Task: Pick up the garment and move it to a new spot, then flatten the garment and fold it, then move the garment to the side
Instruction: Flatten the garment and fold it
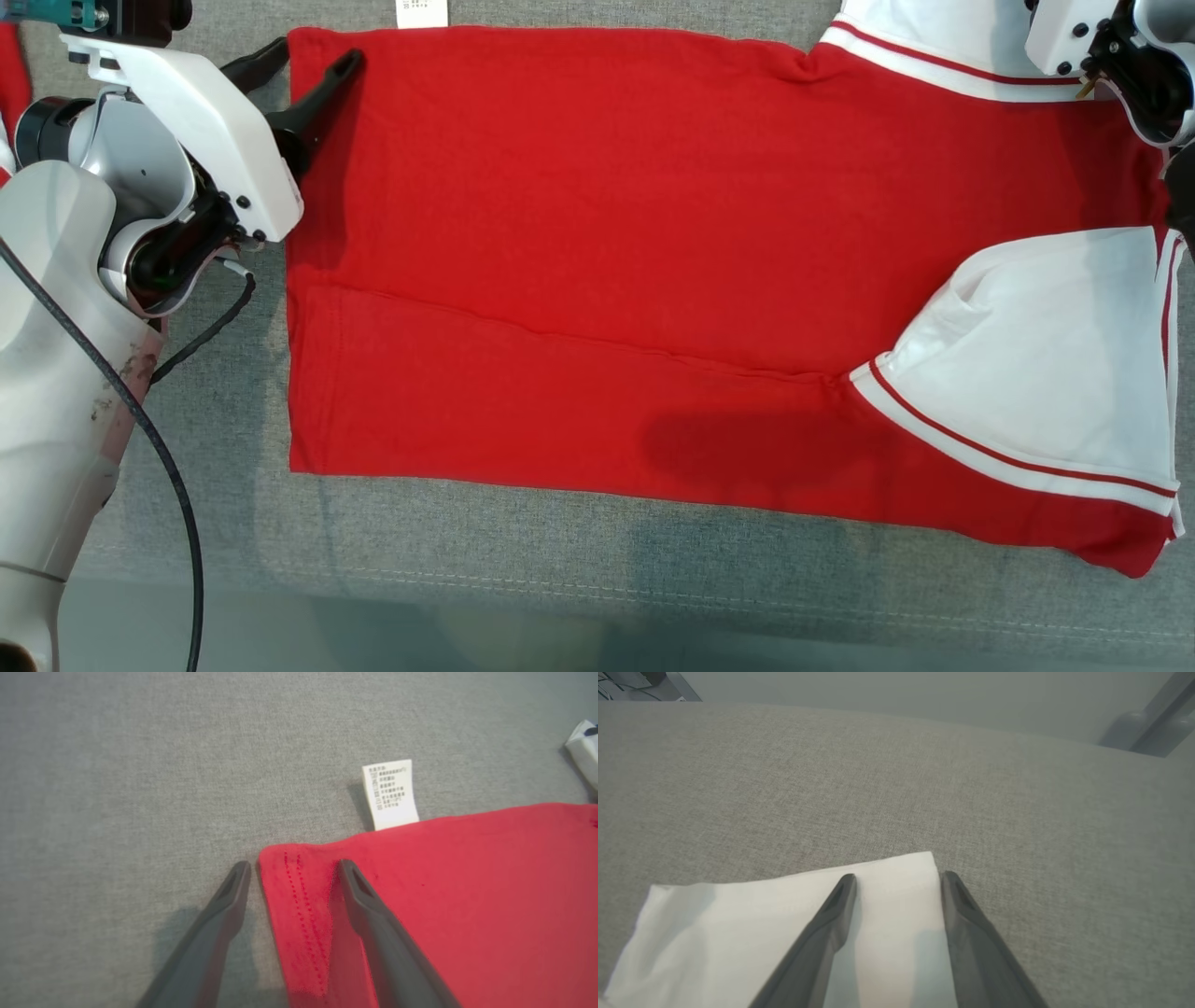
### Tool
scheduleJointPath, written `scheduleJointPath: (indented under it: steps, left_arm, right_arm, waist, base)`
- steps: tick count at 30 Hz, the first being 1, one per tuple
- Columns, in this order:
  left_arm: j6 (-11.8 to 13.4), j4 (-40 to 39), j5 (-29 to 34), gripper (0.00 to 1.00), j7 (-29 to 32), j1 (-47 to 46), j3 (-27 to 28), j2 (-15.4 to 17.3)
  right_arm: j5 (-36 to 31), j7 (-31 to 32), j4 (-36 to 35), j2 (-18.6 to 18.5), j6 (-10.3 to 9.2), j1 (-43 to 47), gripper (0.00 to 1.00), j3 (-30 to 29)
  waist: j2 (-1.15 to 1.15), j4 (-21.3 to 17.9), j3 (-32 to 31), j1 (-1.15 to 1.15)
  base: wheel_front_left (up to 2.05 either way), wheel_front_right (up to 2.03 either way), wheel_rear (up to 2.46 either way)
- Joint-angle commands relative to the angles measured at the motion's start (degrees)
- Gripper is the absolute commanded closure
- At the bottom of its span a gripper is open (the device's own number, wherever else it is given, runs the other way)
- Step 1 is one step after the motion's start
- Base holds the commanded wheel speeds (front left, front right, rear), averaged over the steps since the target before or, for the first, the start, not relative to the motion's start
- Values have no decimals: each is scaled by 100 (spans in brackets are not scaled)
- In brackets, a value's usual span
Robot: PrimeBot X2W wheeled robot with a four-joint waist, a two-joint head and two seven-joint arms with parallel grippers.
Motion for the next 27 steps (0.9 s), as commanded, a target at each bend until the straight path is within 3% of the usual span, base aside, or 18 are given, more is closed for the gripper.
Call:
scheduleJointPath:
  steps: [1,2,3,4,10,15,27]
  left_arm:
    - [-41,-22,-32,55,40,-138,133,276]
    - [-41,31,-56,73,22,-155,110,272]
    - [-41,76,-85,100,11,-171,86,266]
    - [-41,112,-116,100,10,-185,51,260]
    - [-41,268,-184,100,-327,-256,-68,283]
    - [-41,285,-343,100,-446,-256,-152,382]
    - [-41,-27,-860,100,-471,-39,-255,781]
  right_arm:
    - [44,-57,-69,100,-17,19,51,41]
    - [67,-90,-24,105,-17,11,65,64]
    - [102,-142,17,109,-17,4,98,69]
    - [146,-203,56,115,-17,4,100,65]
    - [432,-626,49,25,-17,133,100,154]
    - [968,-706,-389,-206,-17,402,100,350]
    - [2348,-483,-2522,-1614,-17,1251,100,1341]
  waist:
    - [0,-1,-4,0]
    - [0,-1,-10,0]
    - [0,-4,-14,0]
    - [0,-7,-20,0]
    - [0,-28,-100,0]
    - [0,-84,-200,0]
    - [0,-251,-537,0]
  base:
    - [0,0,0]
    - [0,0,0]
    - [0,0,0]
    - [0,0,0]
    - [0,0,0]
    - [0,0,0]
    - [0,0,0]
